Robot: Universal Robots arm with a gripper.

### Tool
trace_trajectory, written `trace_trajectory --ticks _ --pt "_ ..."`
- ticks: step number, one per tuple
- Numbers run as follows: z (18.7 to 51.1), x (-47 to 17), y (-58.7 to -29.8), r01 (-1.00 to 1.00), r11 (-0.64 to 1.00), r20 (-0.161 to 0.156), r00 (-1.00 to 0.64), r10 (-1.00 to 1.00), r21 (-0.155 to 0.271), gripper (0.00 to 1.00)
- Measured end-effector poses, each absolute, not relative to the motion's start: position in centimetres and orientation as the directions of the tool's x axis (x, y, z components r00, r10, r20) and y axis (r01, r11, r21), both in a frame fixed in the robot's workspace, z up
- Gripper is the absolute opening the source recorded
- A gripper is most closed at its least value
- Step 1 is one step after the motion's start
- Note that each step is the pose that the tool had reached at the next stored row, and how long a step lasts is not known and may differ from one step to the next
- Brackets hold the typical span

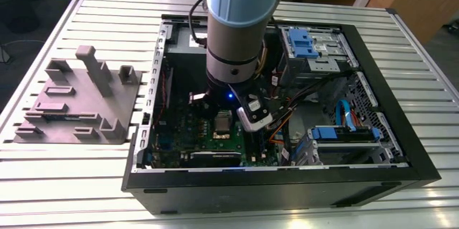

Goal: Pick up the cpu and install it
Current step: 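Place the cpu into insertion slot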

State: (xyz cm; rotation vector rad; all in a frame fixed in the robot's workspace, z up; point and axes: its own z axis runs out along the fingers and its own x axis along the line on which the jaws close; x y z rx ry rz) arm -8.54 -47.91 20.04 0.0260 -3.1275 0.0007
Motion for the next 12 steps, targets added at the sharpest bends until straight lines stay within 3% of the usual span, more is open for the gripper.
trace_trajectory --ticks 12 --pt "19.47 -8.54 -48.00 -0.011 1.000 0.014 -1.000 -0.011 0.000 0.47"
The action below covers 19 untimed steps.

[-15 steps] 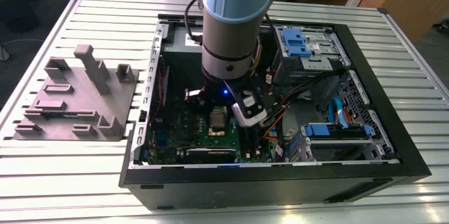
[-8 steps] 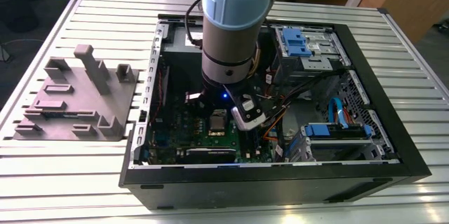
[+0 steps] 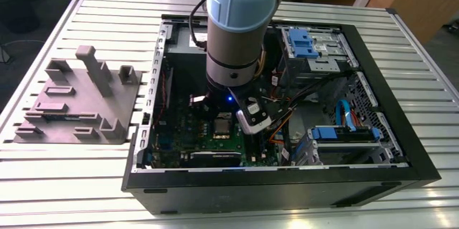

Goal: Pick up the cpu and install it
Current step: 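Place the cpu into insertion slot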

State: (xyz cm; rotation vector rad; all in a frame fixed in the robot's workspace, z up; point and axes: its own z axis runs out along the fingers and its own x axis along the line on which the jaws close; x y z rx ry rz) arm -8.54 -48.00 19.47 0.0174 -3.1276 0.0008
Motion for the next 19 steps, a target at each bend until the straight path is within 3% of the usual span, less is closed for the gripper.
trace_trajectory --ticks 19 --pt "18.81 -8.59 -48.37 0.003 1.000 0.014 -1.000 0.003 -0.001 0.47"
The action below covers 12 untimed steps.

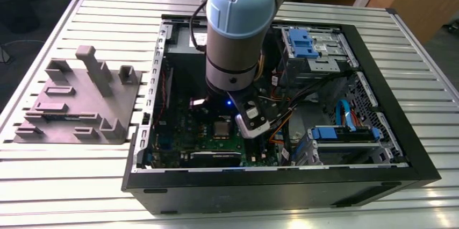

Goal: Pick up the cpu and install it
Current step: 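Place the cpu into insertion slot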

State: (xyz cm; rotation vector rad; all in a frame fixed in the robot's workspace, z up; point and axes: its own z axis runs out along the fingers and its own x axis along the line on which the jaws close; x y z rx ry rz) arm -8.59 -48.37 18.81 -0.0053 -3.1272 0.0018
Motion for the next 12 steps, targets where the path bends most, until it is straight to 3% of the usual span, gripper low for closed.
trace_trajectory --ticks 12 --pt "18.67 -8.59 -48.35 0.004 1.000 0.014 -1.000 0.004 -0.002 0.48"
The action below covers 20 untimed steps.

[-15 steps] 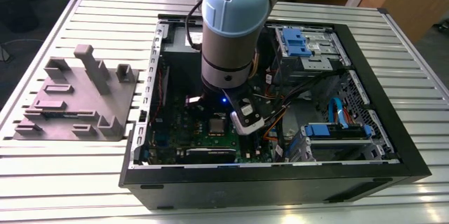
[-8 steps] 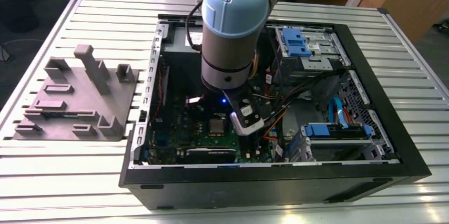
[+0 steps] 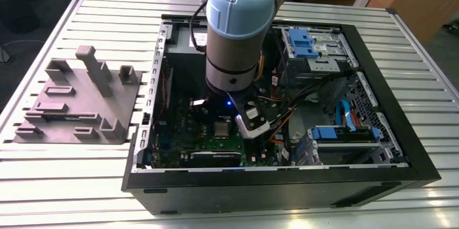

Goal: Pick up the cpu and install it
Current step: 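Place the cpu into insertion slot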

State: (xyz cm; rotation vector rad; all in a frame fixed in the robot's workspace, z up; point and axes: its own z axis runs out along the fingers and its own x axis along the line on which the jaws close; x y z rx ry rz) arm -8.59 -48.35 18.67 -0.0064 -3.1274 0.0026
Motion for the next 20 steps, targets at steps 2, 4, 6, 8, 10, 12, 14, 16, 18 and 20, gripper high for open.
trace_trajectory --ticks 2,4,6,8,10,12,14,16,18,20 --pt "18.66 -8.59 -48.36 0.004 1.000 0.014 -1.000 0.004 -0.002 0.55" --pt "18.65 -8.58 -48.35 0.004 1.000 0.014 -1.000 0.004 -0.002 0.55" --pt "18.69 -8.58 -48.36 0.004 1.000 0.014 -1.000 0.004 -0.003 0.55" --pt "18.77 -8.58 -48.36 0.004 1.000 0.015 -1.000 0.004 -0.003 0.55" --pt "18.85 -8.58 -48.36 0.004 1.000 0.016 -1.000 0.004 -0.003 0.55" --pt "18.86 -8.55 -48.36 0.004 1.000 0.016 -1.000 0.004 -0.003 0.55" --pt "18.89 -8.51 -48.37 0.004 1.000 0.017 -1.000 0.004 -0.003 0.47" --pt "18.88 -8.49 -48.37 0.004 1.000 0.017 -1.000 0.004 -0.003 0.45" --pt "18.87 -8.48 -48.36 0.004 1.000 0.017 -1.000 0.004 -0.003 0.45" --pt "18.86 -8.48 -48.36 0.004 1.000 0.016 -1.000 0.004 -0.003 0.45"
